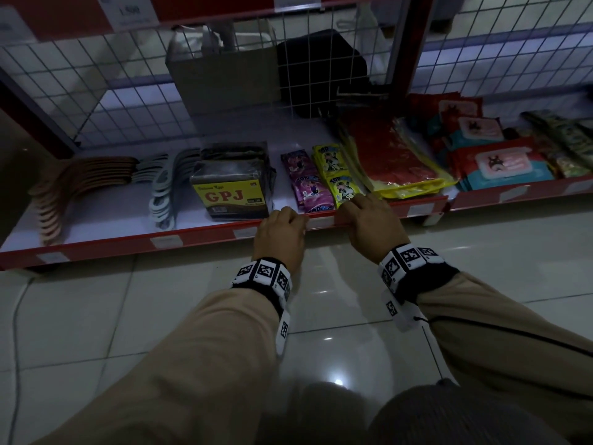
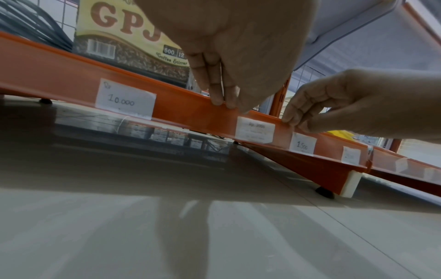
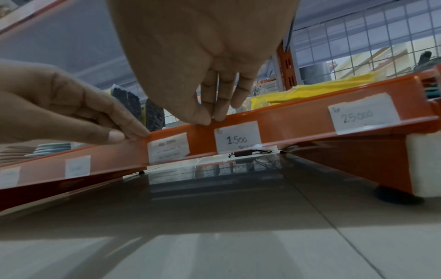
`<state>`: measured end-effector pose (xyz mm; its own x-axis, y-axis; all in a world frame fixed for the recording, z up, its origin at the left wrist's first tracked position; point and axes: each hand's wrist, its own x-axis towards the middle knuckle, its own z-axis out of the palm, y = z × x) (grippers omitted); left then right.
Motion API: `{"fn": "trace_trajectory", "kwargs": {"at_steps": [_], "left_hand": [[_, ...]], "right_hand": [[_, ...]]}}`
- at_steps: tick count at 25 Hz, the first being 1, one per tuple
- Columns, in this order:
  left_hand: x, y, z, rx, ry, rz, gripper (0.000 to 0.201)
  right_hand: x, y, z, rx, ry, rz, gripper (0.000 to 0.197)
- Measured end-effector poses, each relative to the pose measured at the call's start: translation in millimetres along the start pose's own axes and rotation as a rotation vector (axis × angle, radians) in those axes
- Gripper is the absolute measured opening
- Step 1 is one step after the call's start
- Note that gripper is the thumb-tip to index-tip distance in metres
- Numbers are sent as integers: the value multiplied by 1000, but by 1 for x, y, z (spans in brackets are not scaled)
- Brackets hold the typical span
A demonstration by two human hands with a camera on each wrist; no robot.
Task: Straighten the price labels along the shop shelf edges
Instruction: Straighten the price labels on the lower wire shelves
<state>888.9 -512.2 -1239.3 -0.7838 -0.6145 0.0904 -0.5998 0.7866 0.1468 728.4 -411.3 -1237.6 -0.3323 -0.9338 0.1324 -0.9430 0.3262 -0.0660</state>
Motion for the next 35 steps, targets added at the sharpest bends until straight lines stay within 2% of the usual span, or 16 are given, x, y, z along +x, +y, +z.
{"fn": "trace_trajectory", "kwargs": {"at_steps": [5, 9, 13, 17, 21, 24, 30, 35], "left_hand": [[-6, 3, -1, 36, 6, -6, 35], [-11, 6, -2, 158, -75, -24, 38], [2, 22, -25, 159, -77, 15, 35], [32, 52, -72, 161, 33, 87, 32], [61, 80, -135, 115, 195, 173, 29], [75, 98, -184, 76, 306, 220, 30], [90, 109, -261, 74, 417, 261, 30], [99, 109, -287, 76, 439, 333, 29]], "right_hand": [[-7, 3, -2, -46, -4, -1, 33], [-9, 15, -11, -51, -58, 17, 39], [-13, 36, -34, 19, 1, 77, 37], [-8, 61, -86, 106, 154, 120, 30], [1, 80, -154, 174, 436, 151, 21], [8, 86, -207, 201, 558, 150, 19], [17, 84, -278, 174, 654, 154, 16], [14, 80, -297, 107, 606, 231, 17]]}}
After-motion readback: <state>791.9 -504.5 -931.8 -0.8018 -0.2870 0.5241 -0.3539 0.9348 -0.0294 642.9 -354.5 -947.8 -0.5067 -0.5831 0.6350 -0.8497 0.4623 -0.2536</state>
